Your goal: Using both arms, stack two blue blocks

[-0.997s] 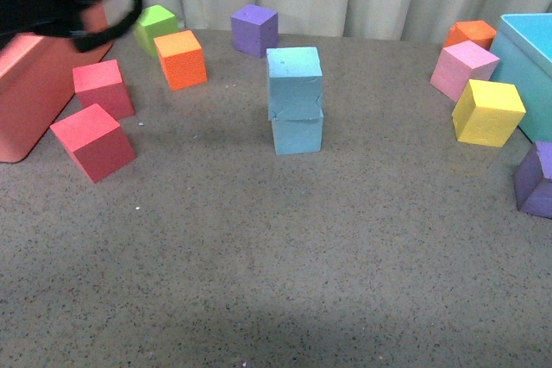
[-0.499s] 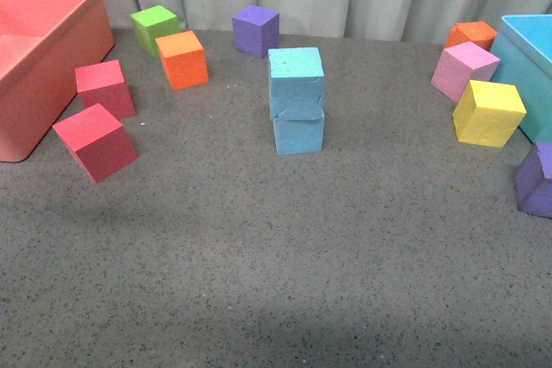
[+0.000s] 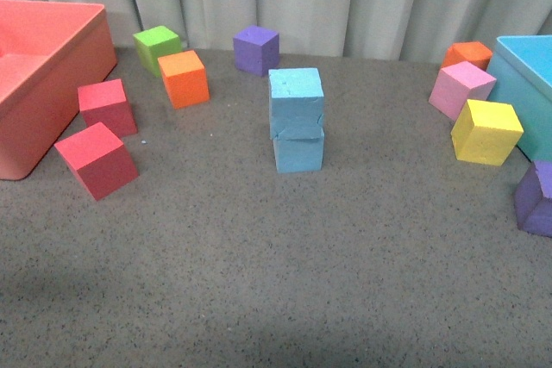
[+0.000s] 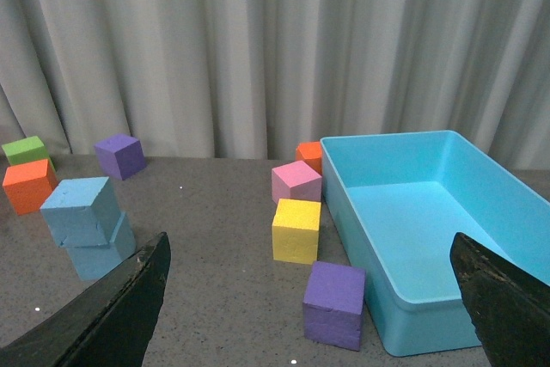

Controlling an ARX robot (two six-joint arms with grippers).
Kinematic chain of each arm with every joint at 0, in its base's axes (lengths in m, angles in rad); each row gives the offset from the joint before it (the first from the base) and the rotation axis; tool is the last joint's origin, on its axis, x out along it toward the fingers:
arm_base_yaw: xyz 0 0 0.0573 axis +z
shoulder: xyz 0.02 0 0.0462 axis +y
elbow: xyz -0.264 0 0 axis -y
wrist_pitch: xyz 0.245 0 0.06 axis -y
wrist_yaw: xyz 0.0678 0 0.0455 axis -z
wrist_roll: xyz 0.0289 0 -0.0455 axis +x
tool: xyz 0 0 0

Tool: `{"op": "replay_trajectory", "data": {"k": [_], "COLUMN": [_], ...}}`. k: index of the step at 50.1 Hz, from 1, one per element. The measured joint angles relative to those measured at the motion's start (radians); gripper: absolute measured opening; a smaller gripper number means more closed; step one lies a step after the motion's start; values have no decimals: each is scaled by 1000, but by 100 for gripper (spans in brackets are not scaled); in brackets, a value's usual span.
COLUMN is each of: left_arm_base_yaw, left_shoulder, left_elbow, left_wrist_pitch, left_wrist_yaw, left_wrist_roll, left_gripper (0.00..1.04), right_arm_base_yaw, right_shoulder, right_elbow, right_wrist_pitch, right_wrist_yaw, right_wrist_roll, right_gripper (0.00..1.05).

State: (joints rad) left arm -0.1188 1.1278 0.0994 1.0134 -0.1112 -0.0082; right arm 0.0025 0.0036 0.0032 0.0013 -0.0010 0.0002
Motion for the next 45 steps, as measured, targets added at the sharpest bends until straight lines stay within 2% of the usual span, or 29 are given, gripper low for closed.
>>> {"op": "replay_trajectory", "data": {"k": [10, 14, 20, 45], "left_arm_base_yaw": [30, 74, 112, 116], "left_shoulder": [-135, -194, -277, -663], "left_elbow": [-40, -54, -69, -80], "left_wrist_pitch": [-93, -140, -207, -550], "left_wrist_yaw": [21, 89, 105, 108], "left_wrist_roll": [0, 0, 0, 1], "left_gripper": [4, 4, 4, 4], "right_arm_base_yaw": [0, 0, 0, 0], "right_shoulder": [0, 0, 0, 0], "right_elbow": [0, 0, 0, 0], "right_wrist_pitch": [0, 0, 0, 0], "right_wrist_yaw": [0, 0, 0, 0], "right_wrist_roll": [0, 0, 0, 0], "right_gripper": [95, 95, 95, 95]}}
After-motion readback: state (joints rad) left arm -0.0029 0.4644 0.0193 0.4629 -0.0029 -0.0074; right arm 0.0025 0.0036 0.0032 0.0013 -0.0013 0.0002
